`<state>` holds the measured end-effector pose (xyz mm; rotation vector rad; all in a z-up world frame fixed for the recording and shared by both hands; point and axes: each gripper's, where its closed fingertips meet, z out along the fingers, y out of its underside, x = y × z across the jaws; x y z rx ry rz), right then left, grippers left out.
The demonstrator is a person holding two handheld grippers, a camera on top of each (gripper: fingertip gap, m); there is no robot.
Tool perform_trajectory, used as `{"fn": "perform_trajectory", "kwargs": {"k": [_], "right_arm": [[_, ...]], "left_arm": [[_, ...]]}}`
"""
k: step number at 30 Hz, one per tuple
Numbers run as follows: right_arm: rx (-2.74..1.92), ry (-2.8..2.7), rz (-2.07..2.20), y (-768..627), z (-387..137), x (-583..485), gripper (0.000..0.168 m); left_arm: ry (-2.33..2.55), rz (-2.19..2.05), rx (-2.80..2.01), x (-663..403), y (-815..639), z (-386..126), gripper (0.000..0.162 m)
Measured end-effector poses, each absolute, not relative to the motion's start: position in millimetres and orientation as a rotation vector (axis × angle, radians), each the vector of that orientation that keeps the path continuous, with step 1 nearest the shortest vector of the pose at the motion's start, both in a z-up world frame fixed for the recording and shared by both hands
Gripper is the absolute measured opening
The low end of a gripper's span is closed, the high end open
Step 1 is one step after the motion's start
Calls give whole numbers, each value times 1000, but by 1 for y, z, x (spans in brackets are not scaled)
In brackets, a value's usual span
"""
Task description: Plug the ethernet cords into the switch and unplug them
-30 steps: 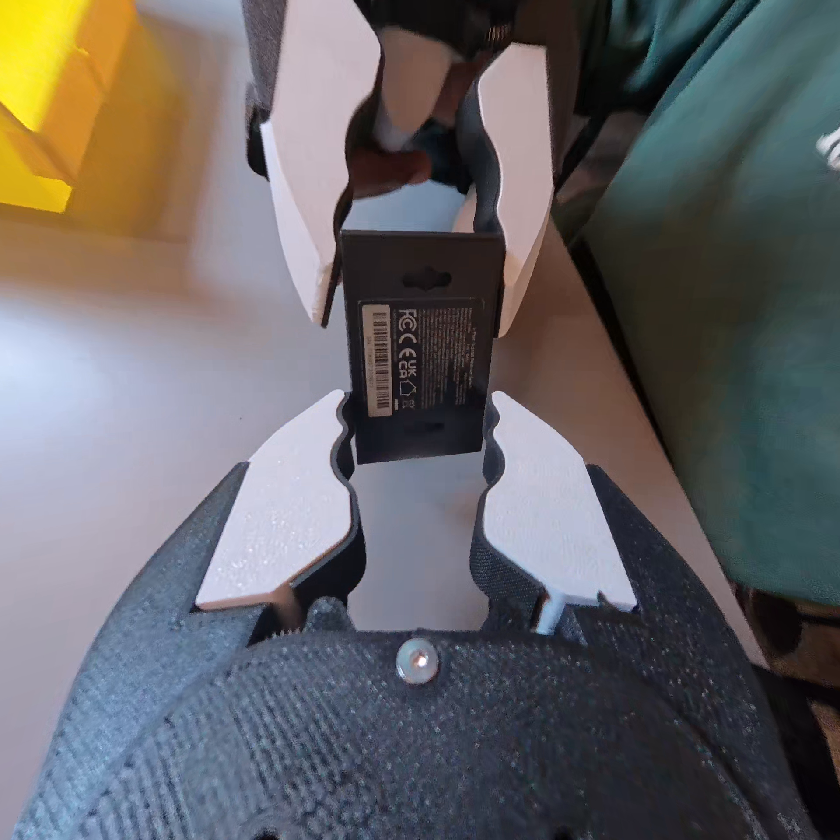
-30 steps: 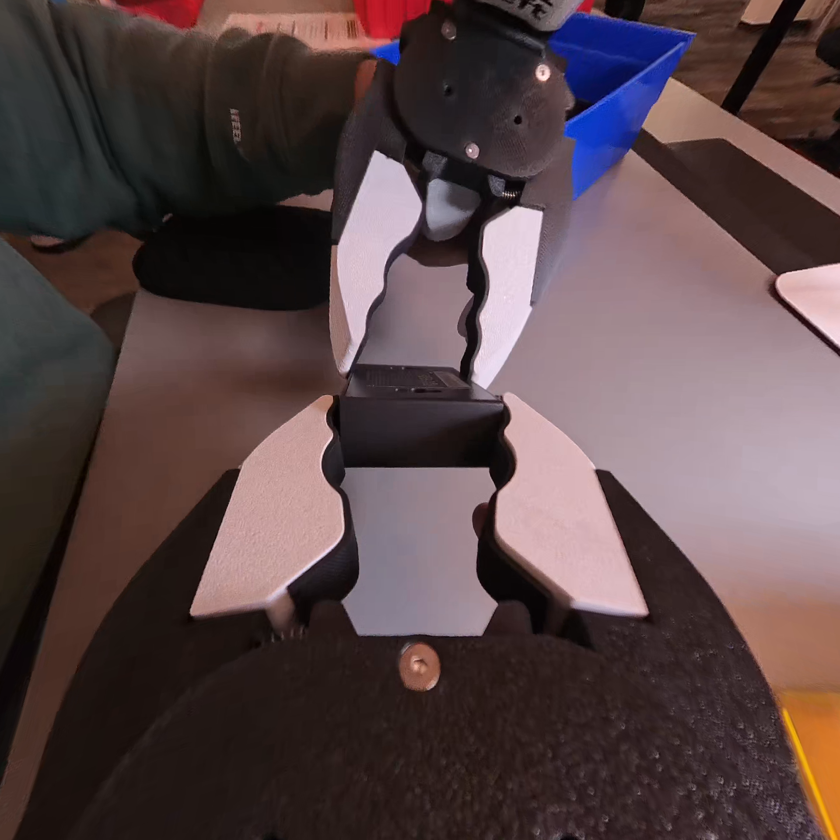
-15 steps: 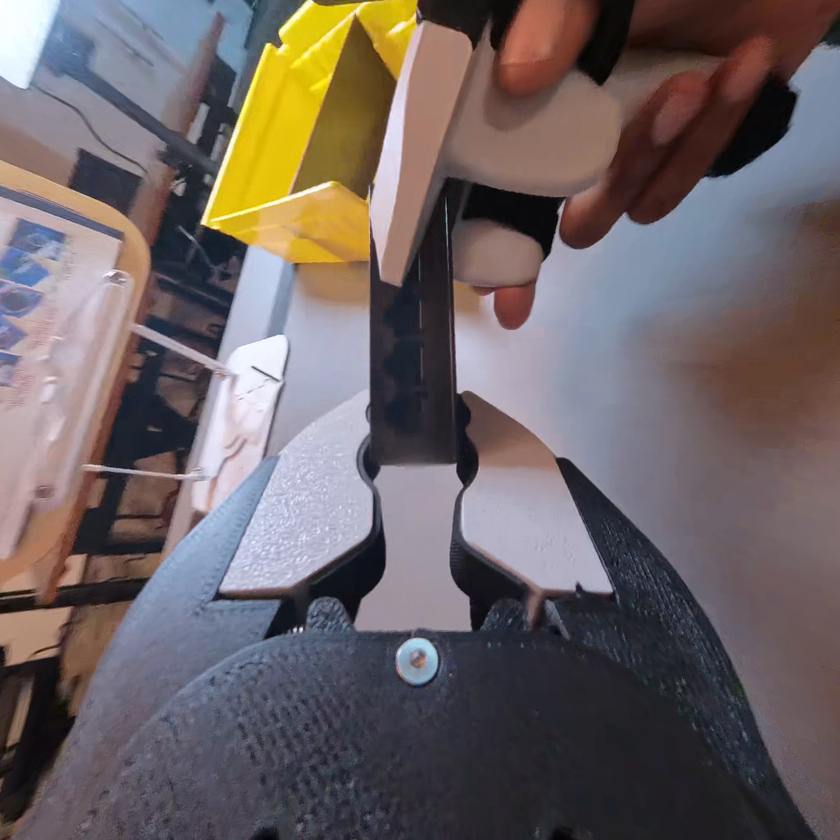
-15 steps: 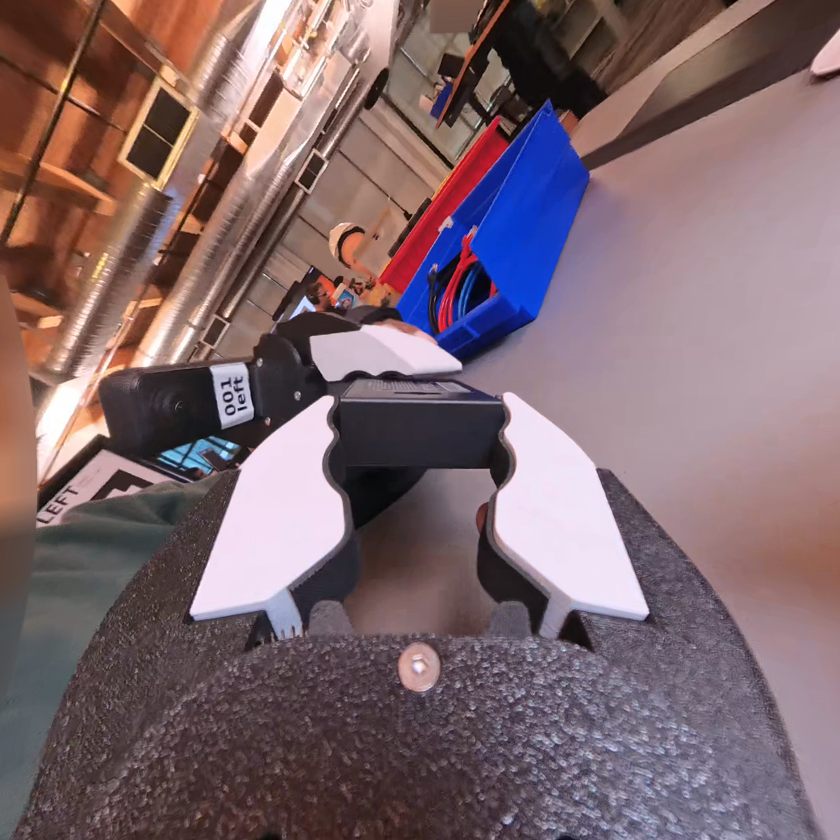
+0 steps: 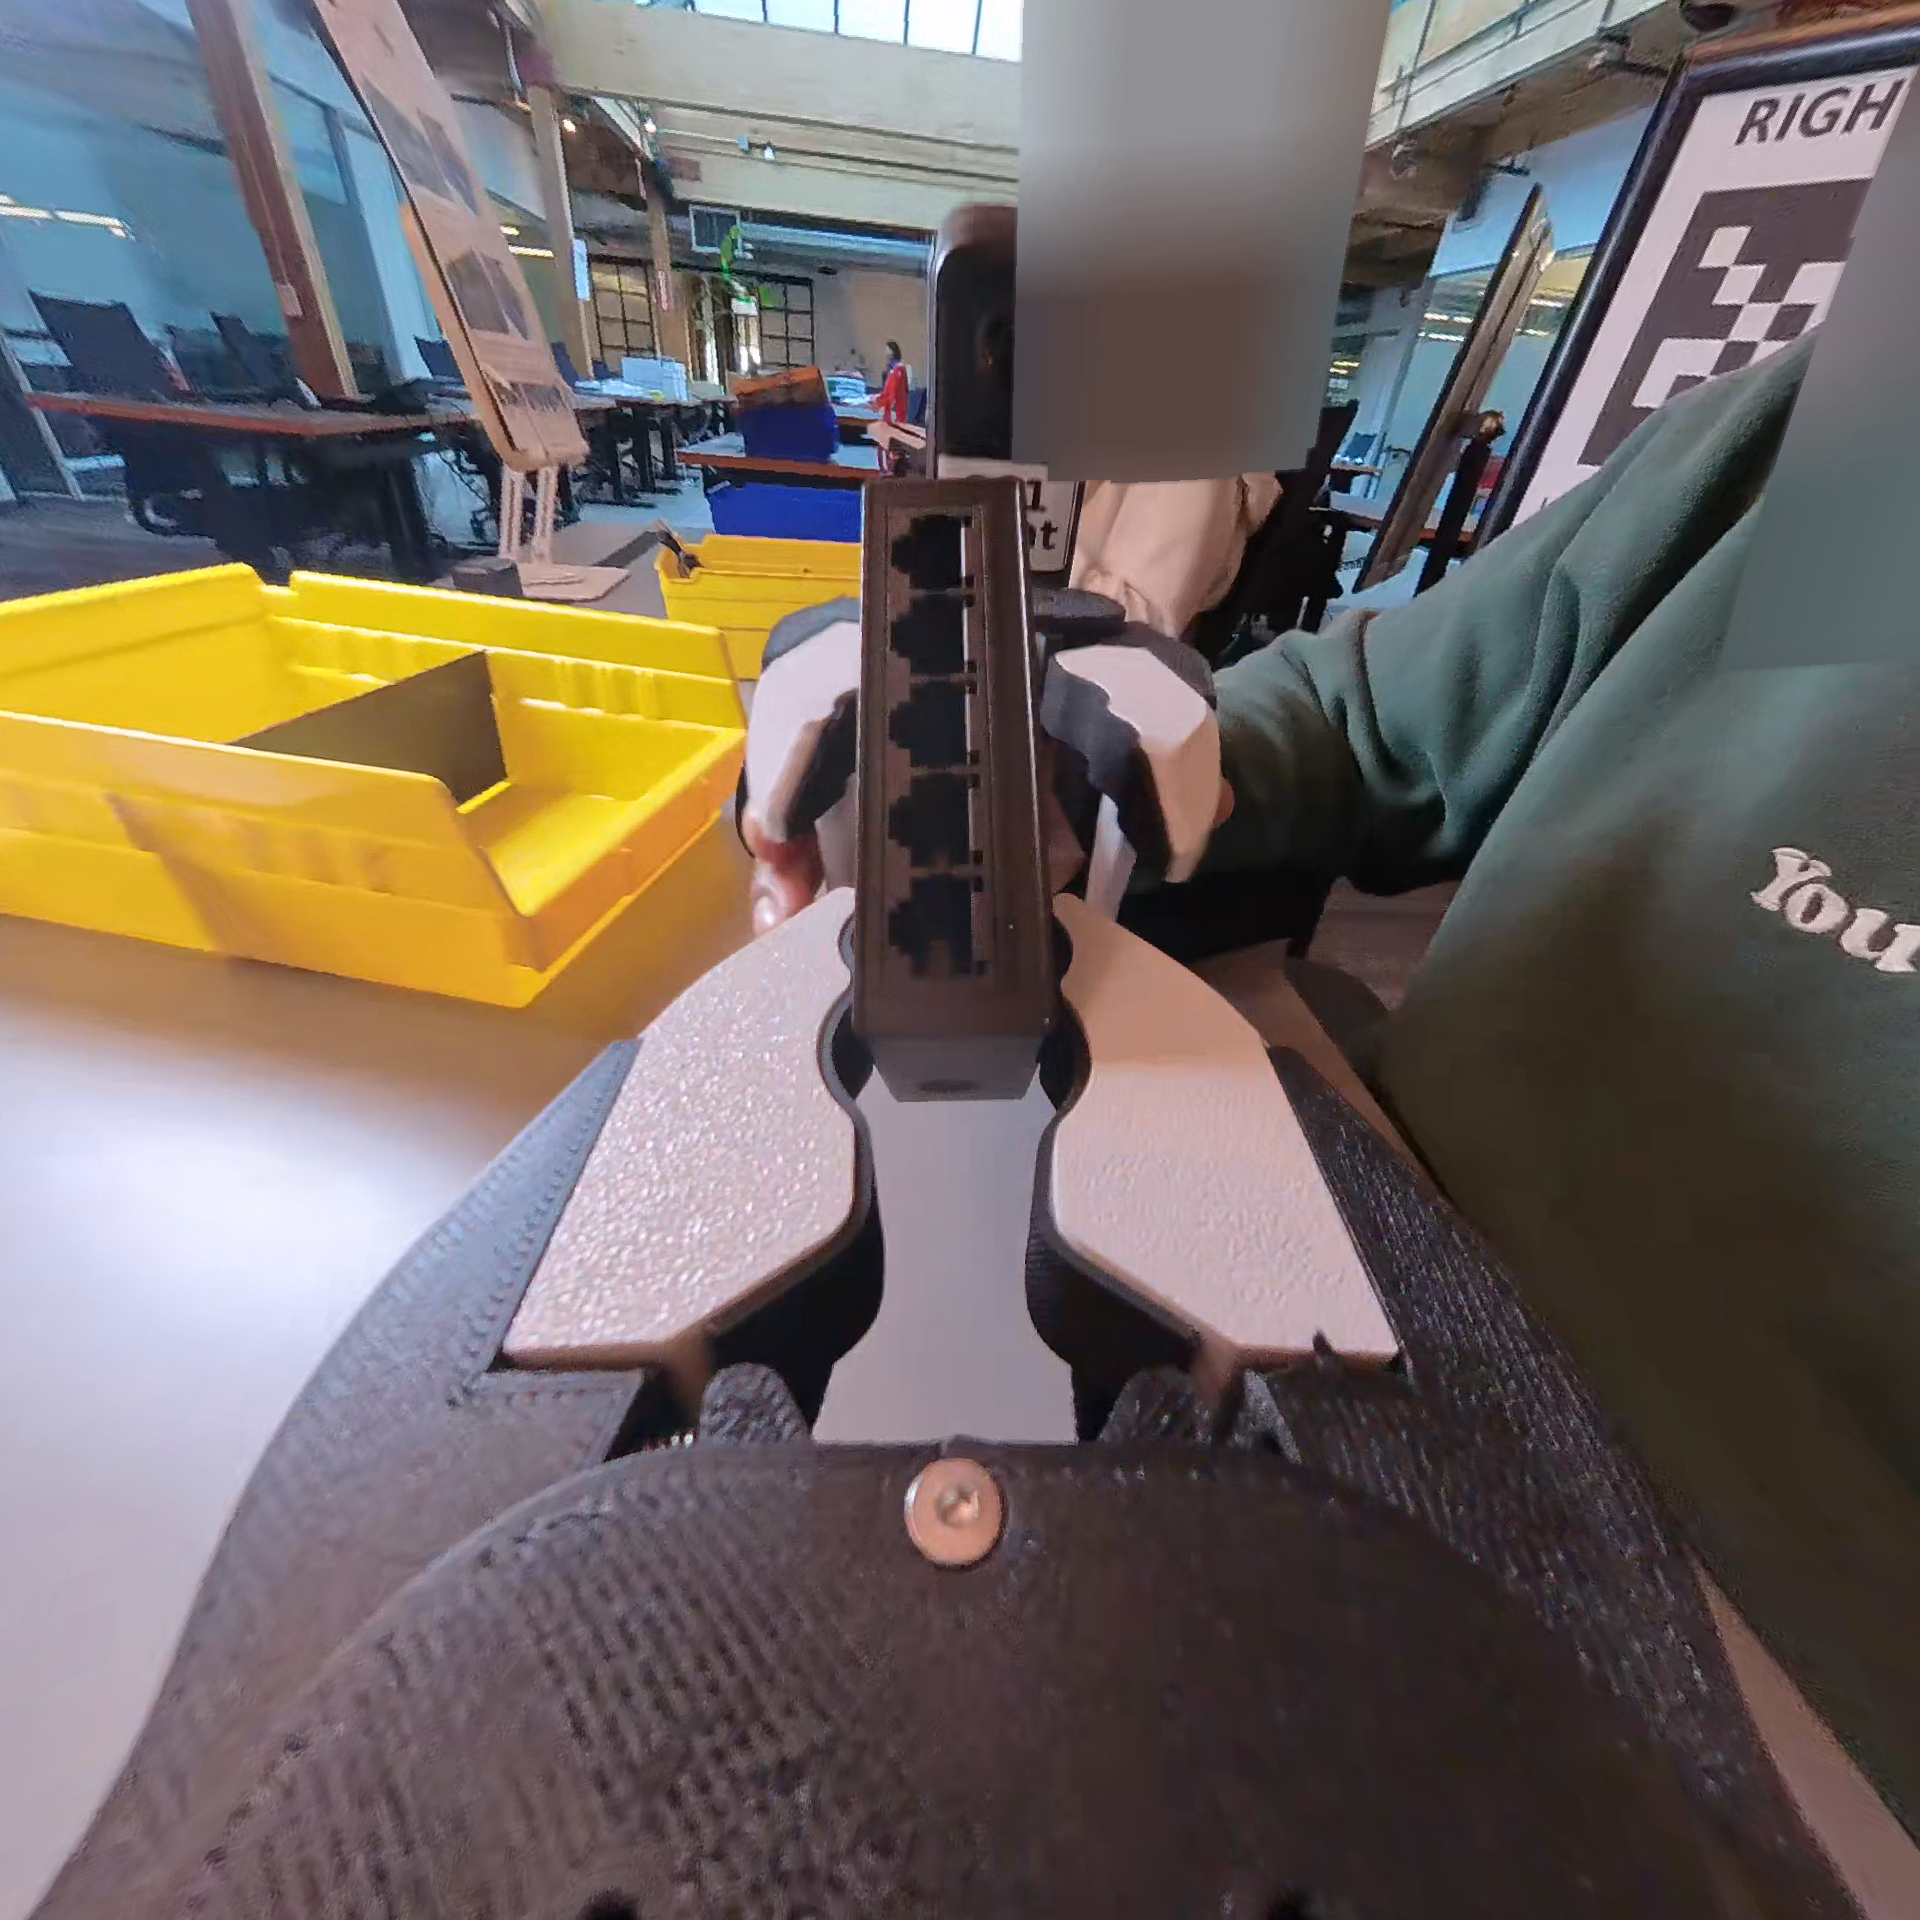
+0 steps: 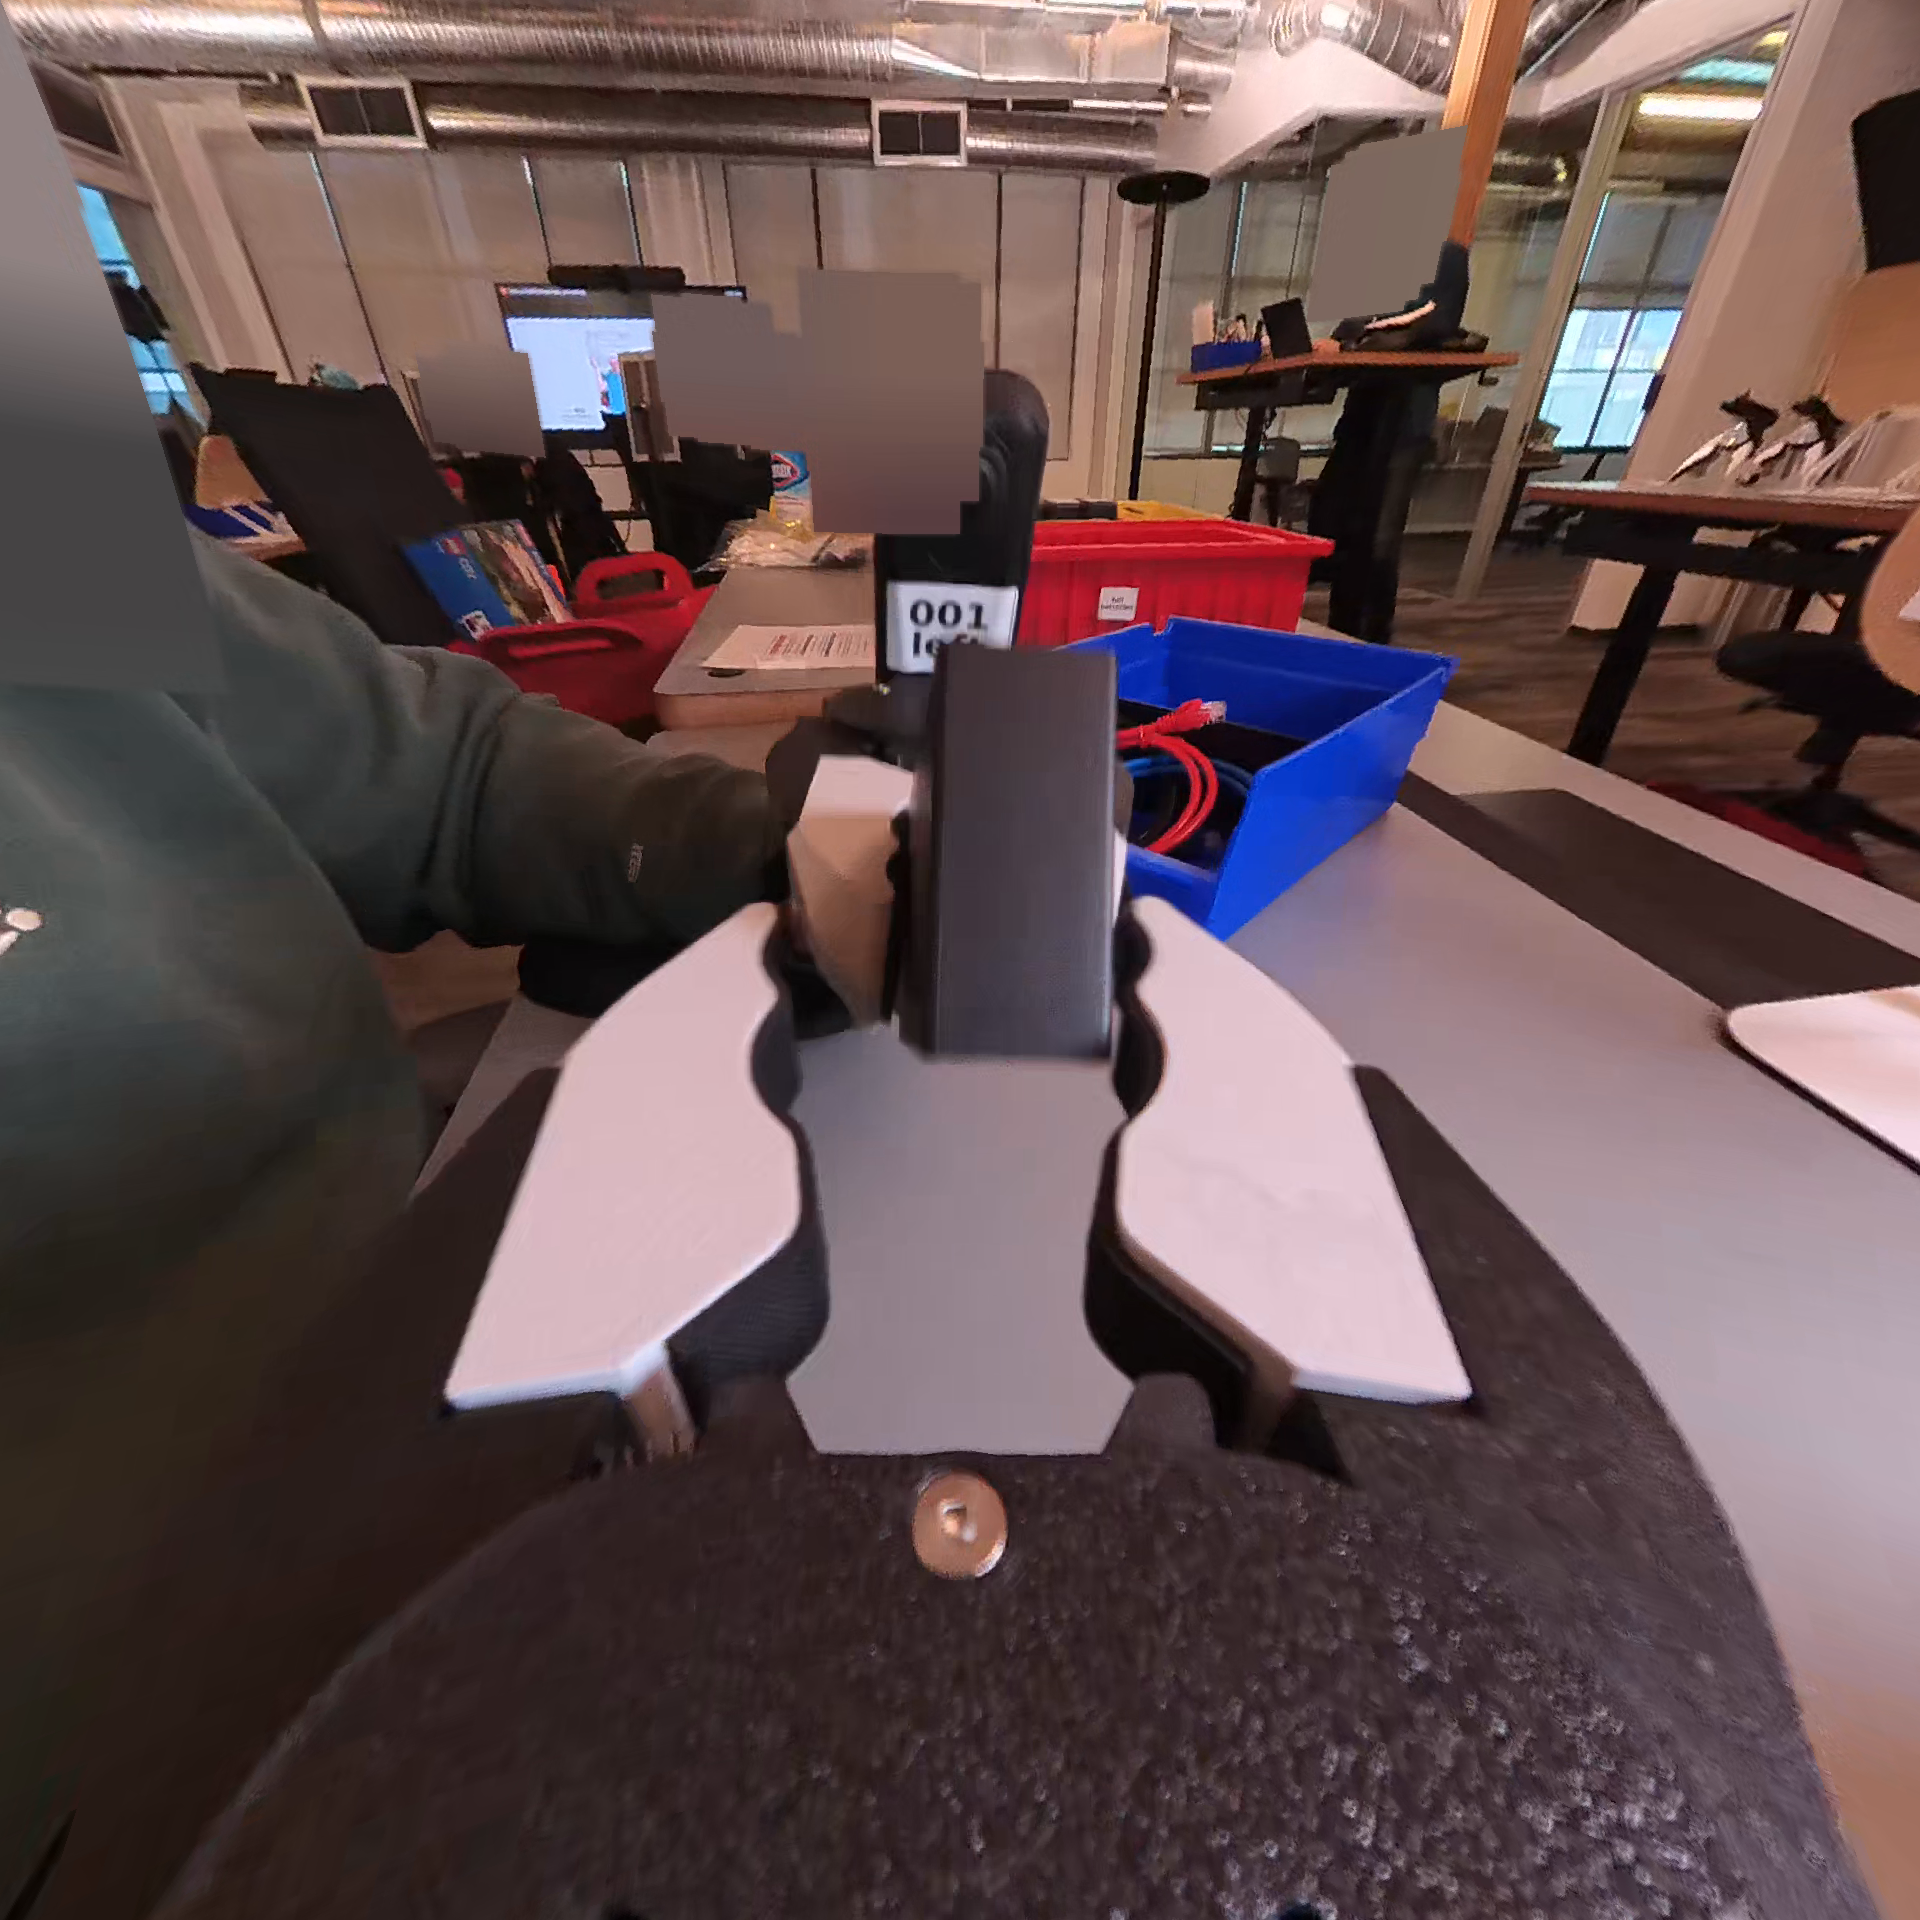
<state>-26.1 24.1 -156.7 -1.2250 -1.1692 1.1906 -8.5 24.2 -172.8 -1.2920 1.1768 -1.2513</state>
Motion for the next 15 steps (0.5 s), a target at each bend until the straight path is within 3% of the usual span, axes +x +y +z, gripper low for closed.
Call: {"fn": "perform_trajectory", "kwargs": {"k": [2,9,15], "right_arm": [[-1200,-1151,1183,23,-152,-25,31],[-1262,-1324,1096,18,-173,-21,30],[-1274,-1576,627,18,-203,-26,30]], "left_arm": [[1206,-1255,-1303,2,18,-181,30],[1313,-1075,-1395,11,18,-208,29],[1414,-939,-1557,7,23,-238,37]]}}
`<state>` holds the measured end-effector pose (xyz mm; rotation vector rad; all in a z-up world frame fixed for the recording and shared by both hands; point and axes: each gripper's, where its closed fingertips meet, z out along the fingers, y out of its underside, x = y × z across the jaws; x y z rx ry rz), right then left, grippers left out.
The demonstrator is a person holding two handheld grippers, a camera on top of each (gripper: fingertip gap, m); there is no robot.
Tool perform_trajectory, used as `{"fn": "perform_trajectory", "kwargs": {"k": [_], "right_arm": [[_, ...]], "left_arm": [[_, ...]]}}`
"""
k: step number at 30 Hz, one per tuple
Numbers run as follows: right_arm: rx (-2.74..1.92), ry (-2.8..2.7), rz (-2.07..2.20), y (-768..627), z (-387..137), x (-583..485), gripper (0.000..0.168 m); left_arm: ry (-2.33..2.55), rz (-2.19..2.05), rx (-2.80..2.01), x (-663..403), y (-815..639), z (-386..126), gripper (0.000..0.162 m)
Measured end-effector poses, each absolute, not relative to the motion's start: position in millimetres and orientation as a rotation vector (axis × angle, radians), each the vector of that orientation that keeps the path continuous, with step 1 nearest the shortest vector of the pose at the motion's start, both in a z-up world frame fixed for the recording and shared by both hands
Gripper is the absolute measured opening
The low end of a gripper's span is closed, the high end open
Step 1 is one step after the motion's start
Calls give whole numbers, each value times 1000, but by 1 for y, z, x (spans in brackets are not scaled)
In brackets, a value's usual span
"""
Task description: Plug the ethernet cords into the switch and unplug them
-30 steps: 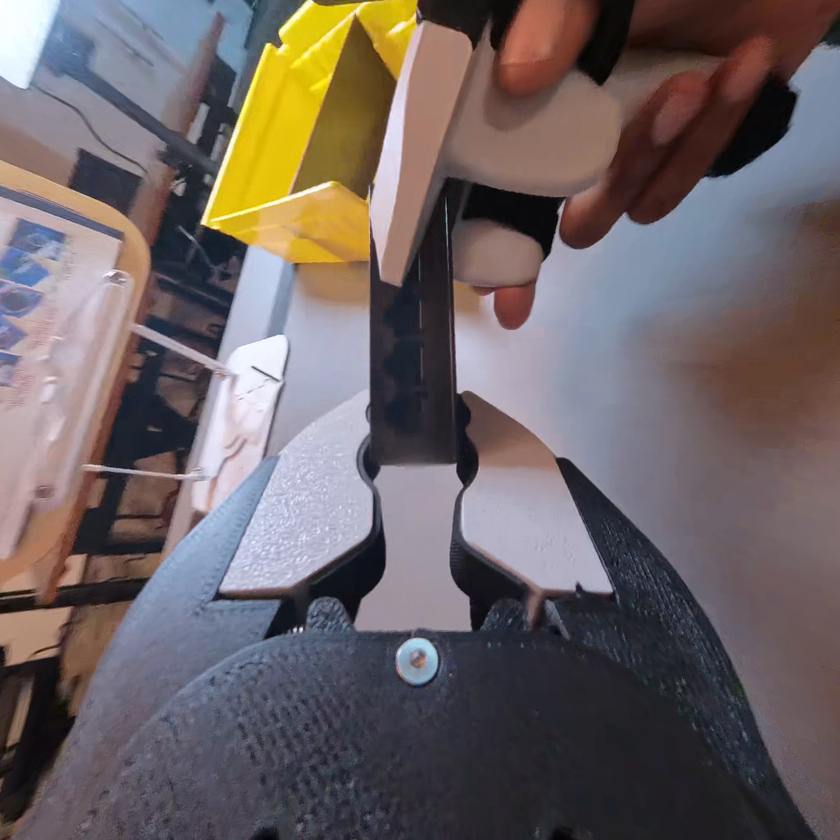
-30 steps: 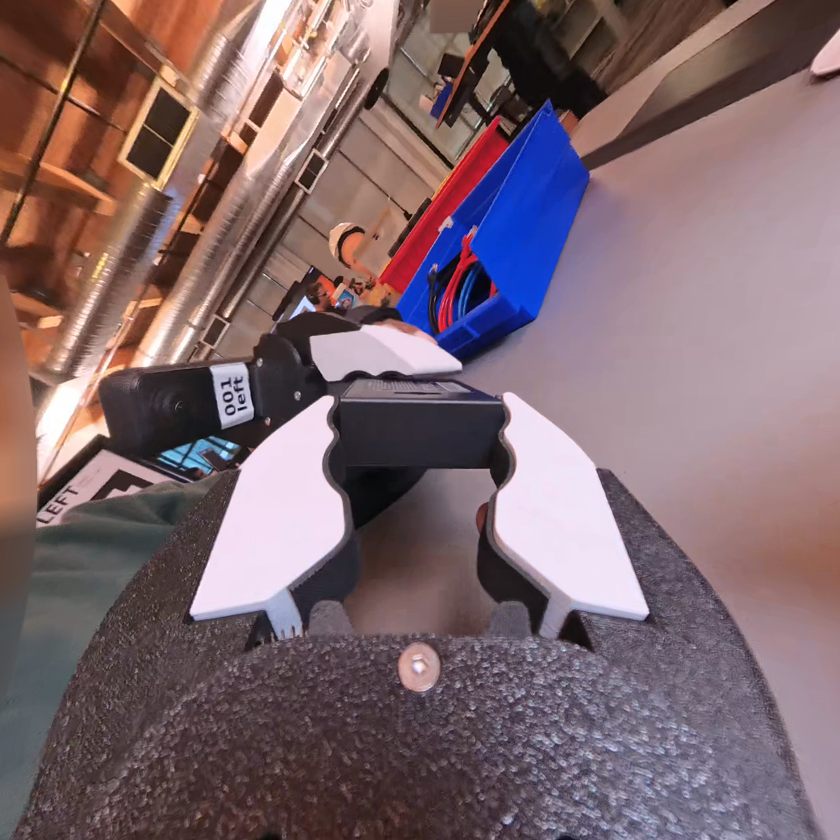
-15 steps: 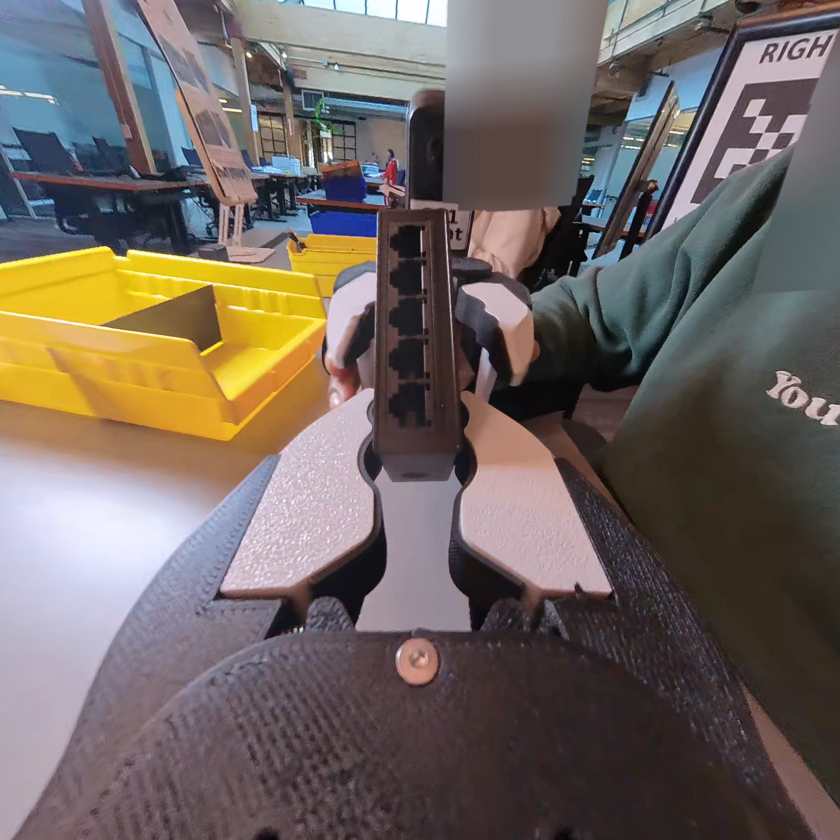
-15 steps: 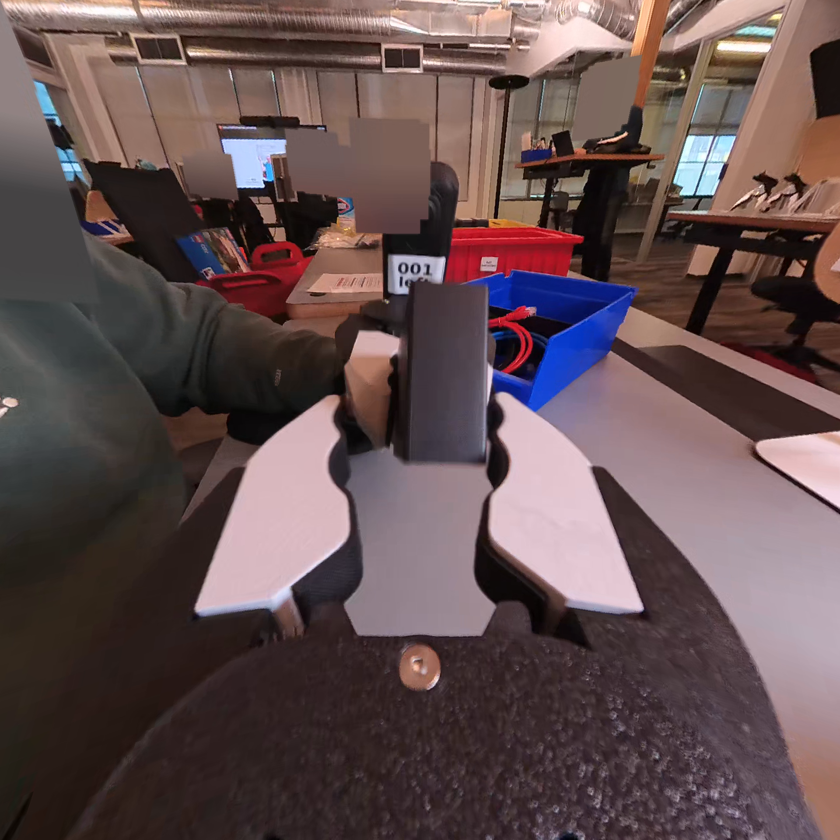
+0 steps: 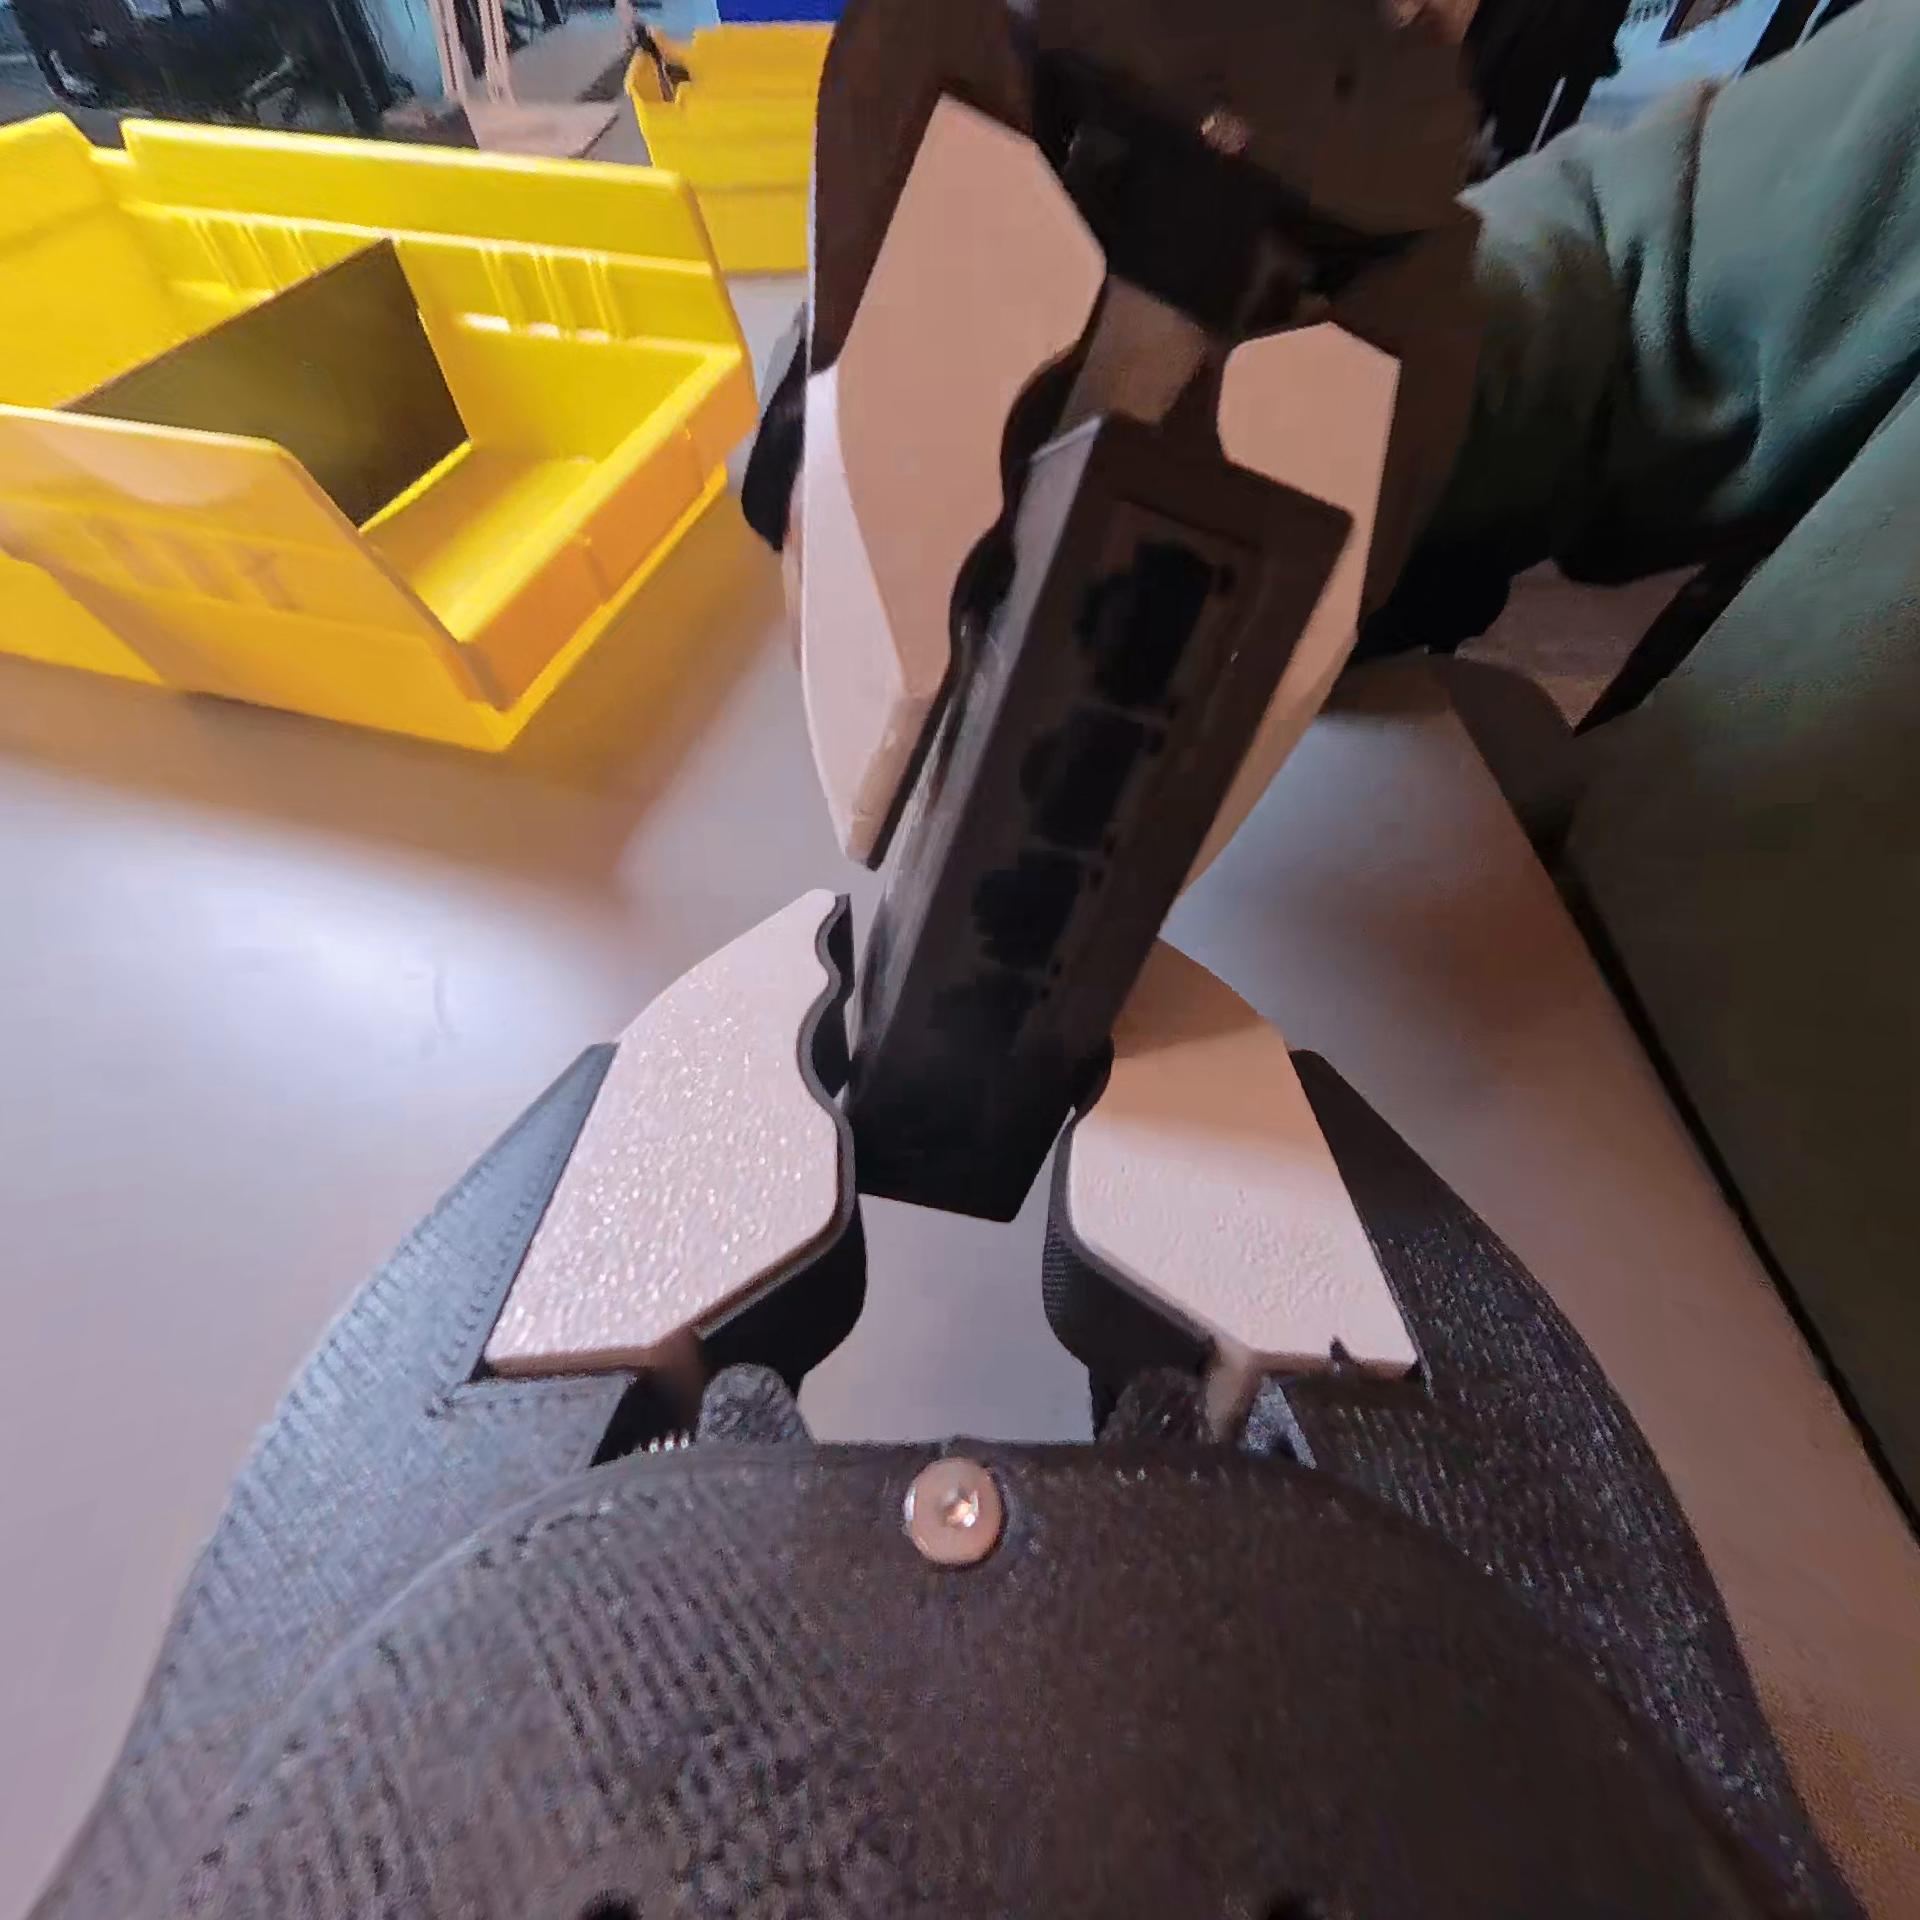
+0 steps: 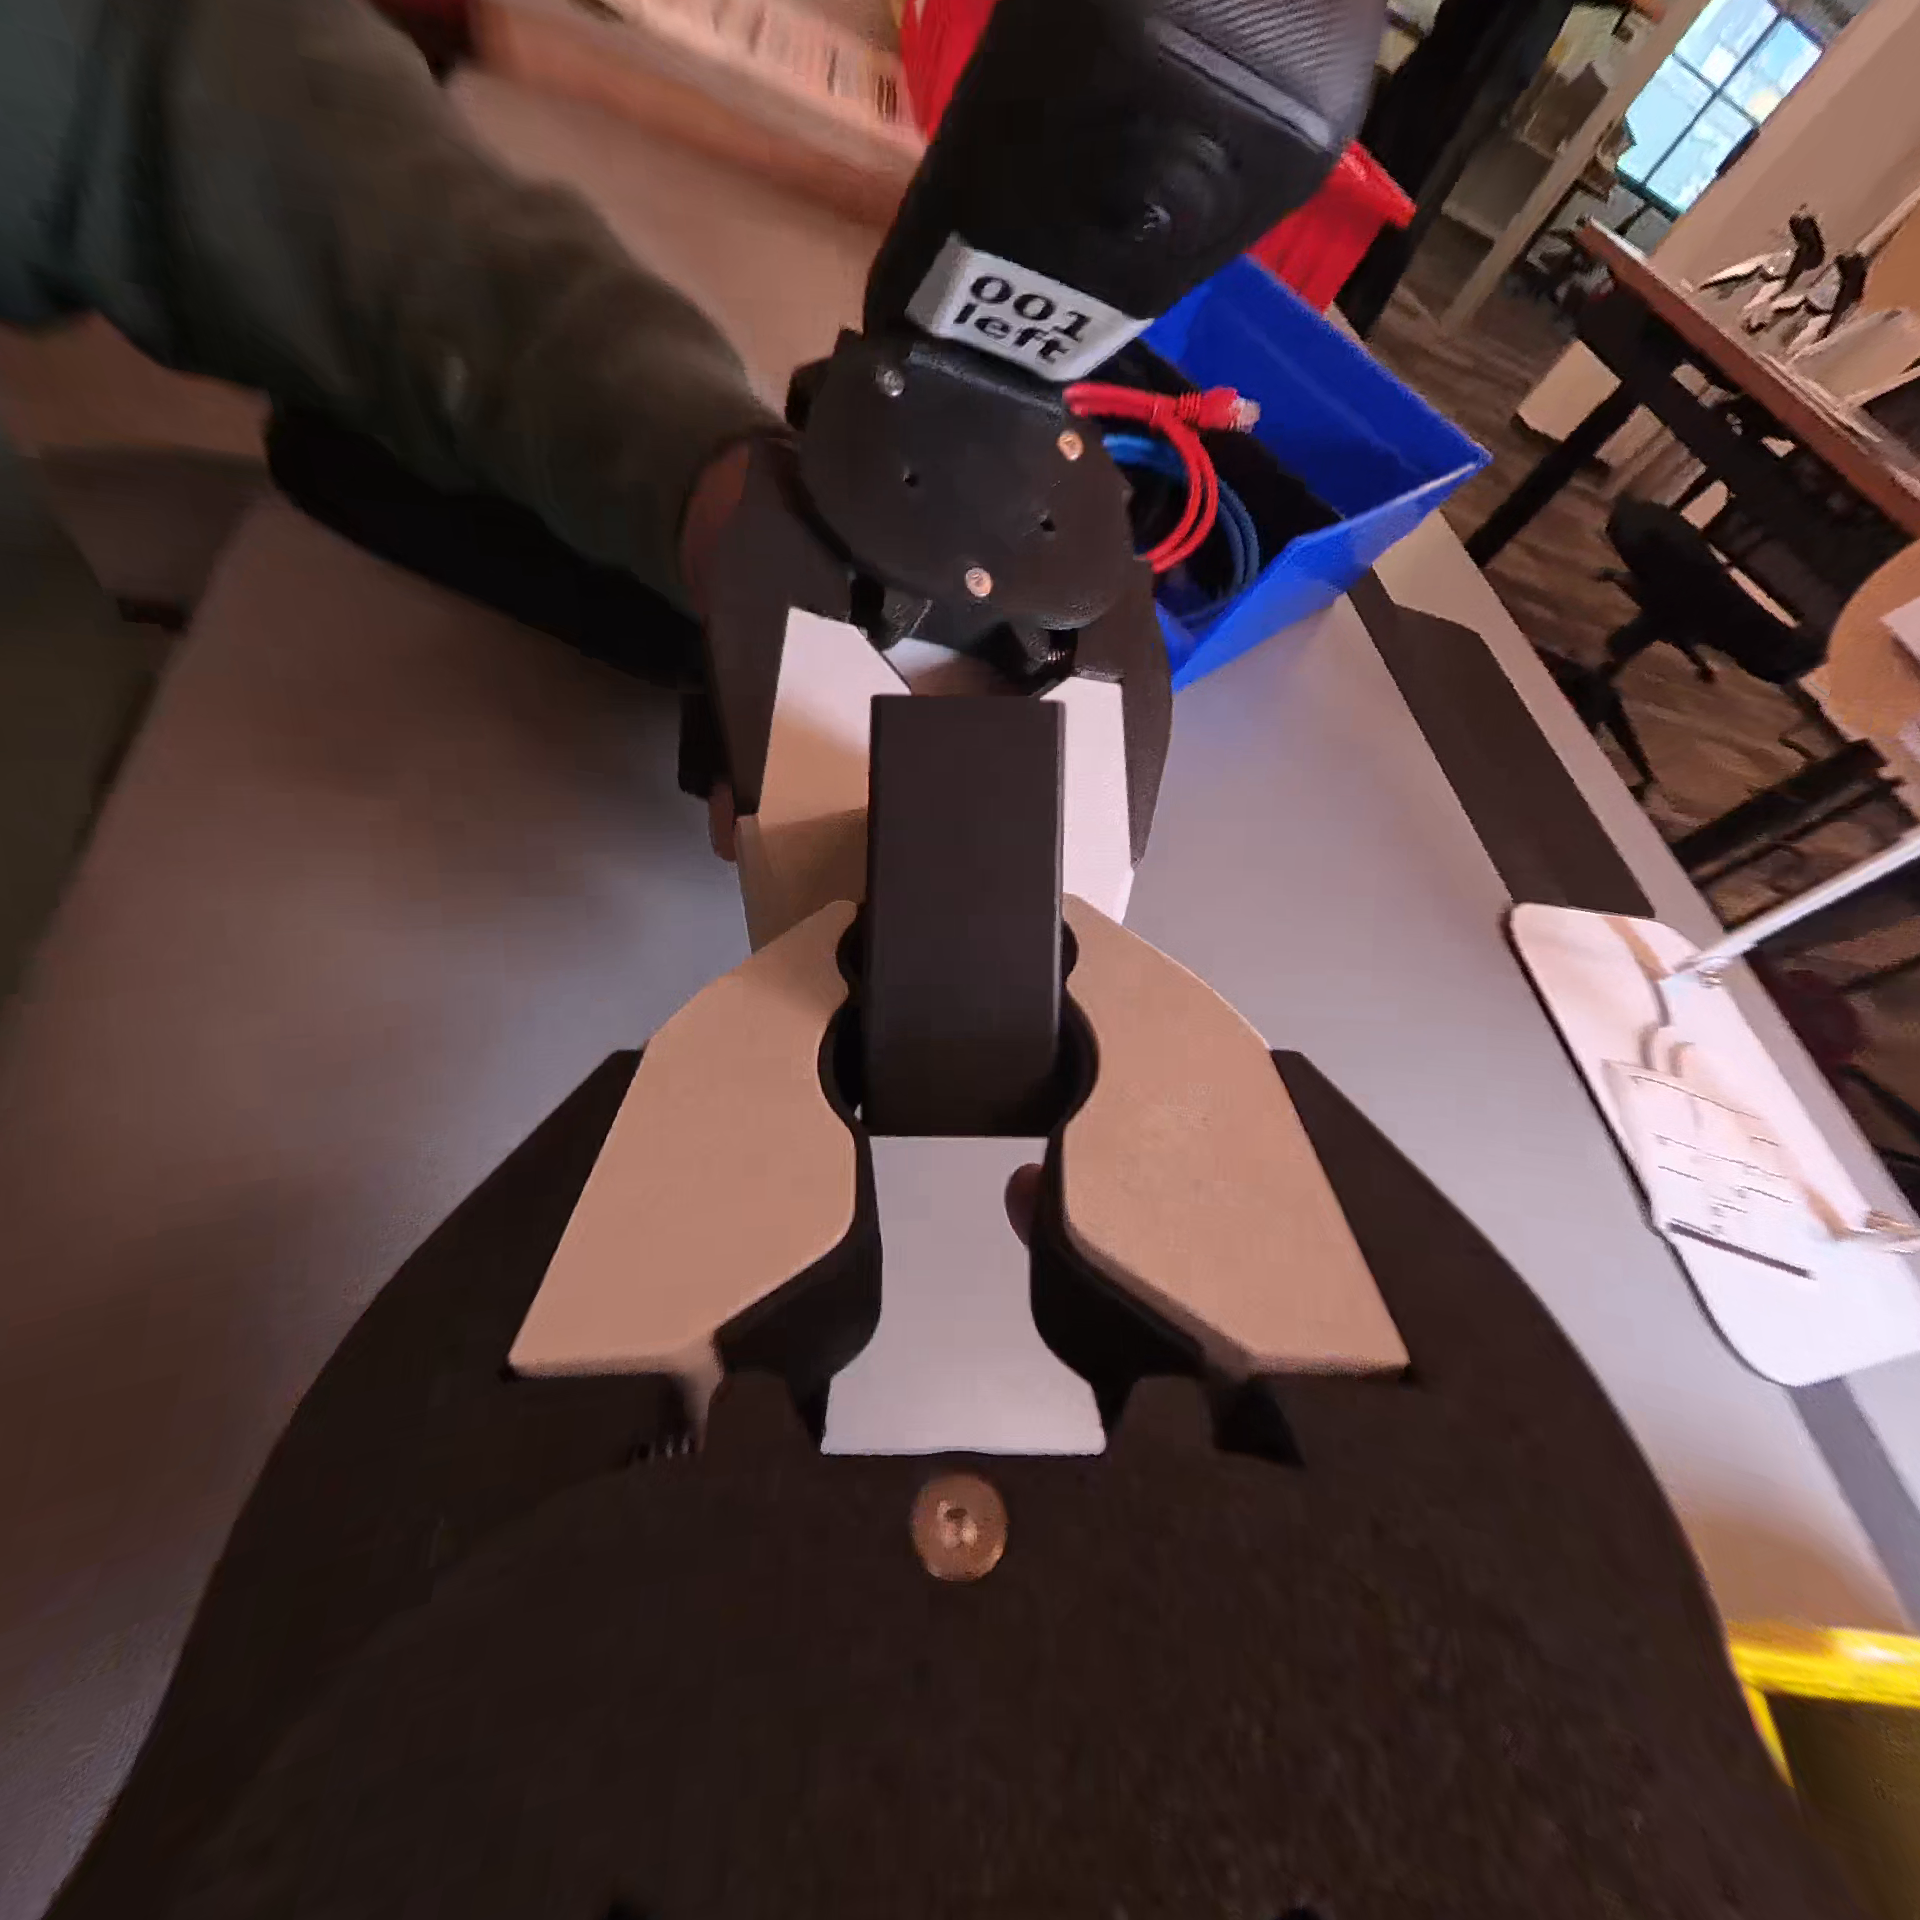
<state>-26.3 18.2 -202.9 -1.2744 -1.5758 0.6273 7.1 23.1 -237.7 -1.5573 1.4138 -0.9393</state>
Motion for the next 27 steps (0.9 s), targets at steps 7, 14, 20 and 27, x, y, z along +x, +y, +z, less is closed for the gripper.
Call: {"fn": "perform_trajectory", "kwargs": {"k": [7,14,20,27], "right_arm": [[-1280,-1651,486,21,-223,-25,30],[-1318,-1641,452,32,-230,-23,30],[-1313,-1635,490,30,-231,-27,30],[-1312,-1610,528,30,-230,-28,38]], "left_arm": [[1543,-687,-1519,5,30,-259,34],[1560,-516,-1485,-7,44,-258,32],[1598,-508,-1463,-10,41,-261,30],[1592,-522,-1434,-10,39,-256,29]]}}
